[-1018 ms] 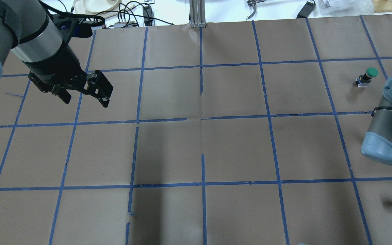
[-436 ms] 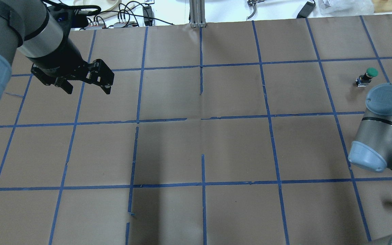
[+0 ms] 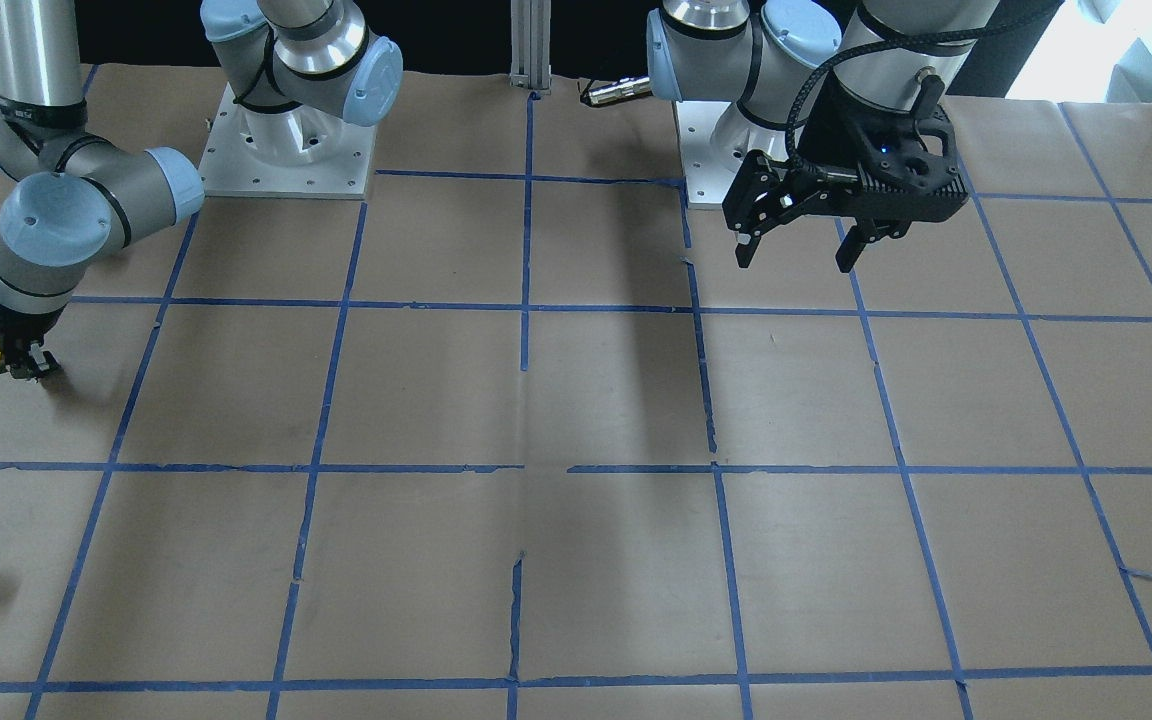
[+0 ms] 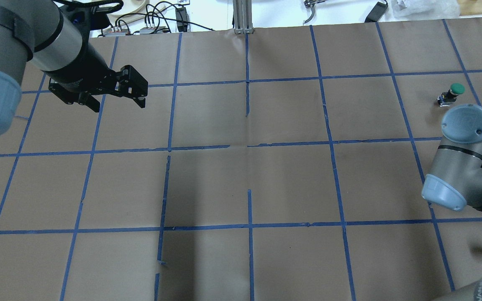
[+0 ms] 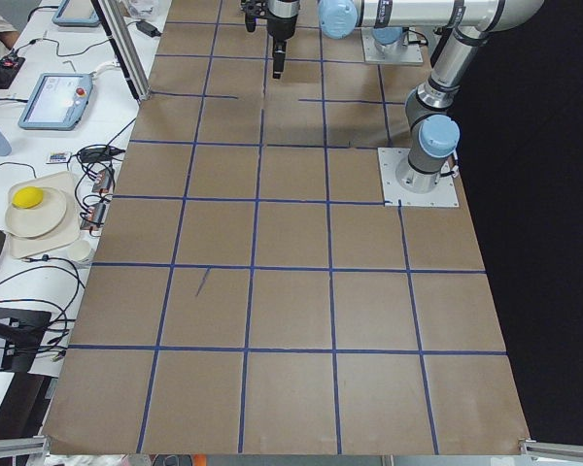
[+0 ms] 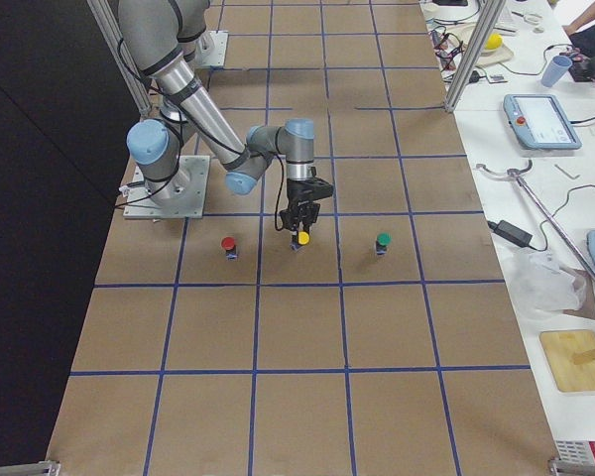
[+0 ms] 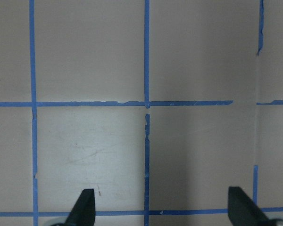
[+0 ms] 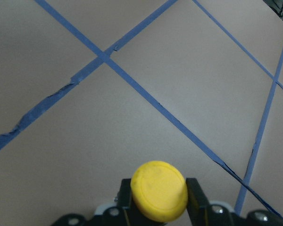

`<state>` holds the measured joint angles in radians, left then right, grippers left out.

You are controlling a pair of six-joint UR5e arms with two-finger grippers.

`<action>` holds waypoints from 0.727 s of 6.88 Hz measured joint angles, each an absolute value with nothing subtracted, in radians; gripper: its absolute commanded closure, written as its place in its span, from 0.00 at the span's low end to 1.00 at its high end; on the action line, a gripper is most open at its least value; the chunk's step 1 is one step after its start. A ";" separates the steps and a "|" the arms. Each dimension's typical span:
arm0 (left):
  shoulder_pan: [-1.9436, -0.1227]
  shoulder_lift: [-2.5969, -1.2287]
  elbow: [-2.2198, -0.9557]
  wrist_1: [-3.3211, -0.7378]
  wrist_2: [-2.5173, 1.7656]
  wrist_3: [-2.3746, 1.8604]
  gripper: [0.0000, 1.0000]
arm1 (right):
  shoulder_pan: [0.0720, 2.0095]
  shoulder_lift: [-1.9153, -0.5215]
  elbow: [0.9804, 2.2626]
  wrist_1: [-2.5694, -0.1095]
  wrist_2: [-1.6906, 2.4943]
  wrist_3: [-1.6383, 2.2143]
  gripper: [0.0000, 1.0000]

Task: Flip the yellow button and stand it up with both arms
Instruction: 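Set the button base down on the table with the right gripper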

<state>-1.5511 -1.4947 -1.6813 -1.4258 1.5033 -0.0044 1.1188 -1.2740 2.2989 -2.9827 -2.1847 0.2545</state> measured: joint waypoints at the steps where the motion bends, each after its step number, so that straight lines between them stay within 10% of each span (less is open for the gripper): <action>1: -1.551 -1.493 -1.686 -1.425 1.499 -0.004 0.00 | 1.119 -1.261 2.296 -2.992 -2.185 0.255 0.81; 3: -1.551 -1.487 -1.692 -1.425 1.500 -0.003 0.00 | 1.120 -1.229 2.294 -3.046 -2.185 0.239 0.01; 5: -1.551 -1.484 -1.693 -1.426 1.502 -0.003 0.00 | 1.120 -1.227 2.299 -3.082 -2.150 0.164 0.00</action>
<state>-1.5513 -1.4841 -1.6933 -1.4265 1.5020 -0.0031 1.1203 -1.2269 2.2994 -3.0816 -2.1502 0.1644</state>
